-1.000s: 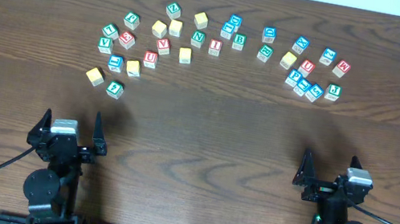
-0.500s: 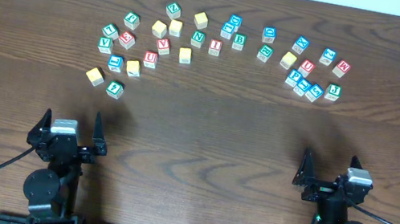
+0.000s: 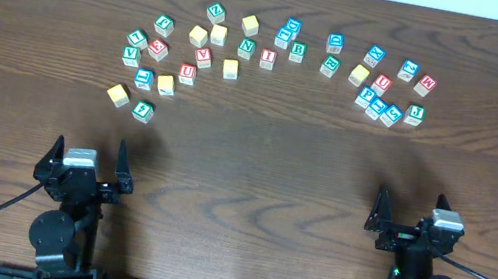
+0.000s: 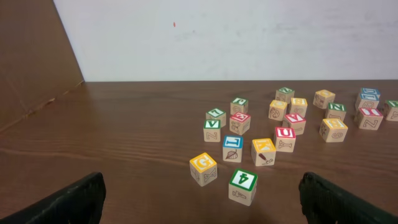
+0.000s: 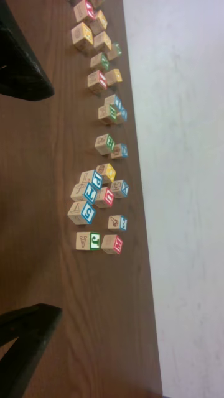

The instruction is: Spell out NEURIPS

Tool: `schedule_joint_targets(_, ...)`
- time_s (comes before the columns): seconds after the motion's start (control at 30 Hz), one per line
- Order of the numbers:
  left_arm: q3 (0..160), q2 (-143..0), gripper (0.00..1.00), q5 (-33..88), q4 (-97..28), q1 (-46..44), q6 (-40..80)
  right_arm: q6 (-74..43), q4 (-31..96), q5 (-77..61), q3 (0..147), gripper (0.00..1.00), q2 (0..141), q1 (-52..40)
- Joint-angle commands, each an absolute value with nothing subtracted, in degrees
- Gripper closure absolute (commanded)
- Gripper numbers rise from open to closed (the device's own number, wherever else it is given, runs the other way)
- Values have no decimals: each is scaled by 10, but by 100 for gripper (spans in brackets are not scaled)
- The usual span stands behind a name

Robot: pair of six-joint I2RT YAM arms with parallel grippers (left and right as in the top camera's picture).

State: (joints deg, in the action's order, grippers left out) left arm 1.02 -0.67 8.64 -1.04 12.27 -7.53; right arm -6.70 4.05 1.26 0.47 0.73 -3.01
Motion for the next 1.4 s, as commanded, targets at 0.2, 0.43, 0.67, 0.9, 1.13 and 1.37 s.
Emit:
schedule_joint_targets(0.2, 2, -2, 2, 94, -32, 122, -79, -63, 42, 11, 3, 1, 5, -26)
schedule_joint_targets(0.43, 2, -2, 2, 94, -32, 122, -79, -63, 42, 11, 3, 1, 5, -26)
schedule_joint_targets(0.67, 2, -2, 2, 94, -32, 122, -79, -63, 42, 11, 3, 1, 5, -26)
schedule_joint_targets(0.9, 2, -2, 2, 102, -30, 122, -32, -63, 42, 11, 3, 1, 5, -26)
schedule_joint_targets(1.13, 3, -2, 2, 102, -25, 122, -31, -63, 42, 11, 3, 1, 5, -26)
schedule_joint_targets(1.37, 25, -33, 2, 102, -25, 122, -31, -63, 42, 11, 3, 1, 5, -26)
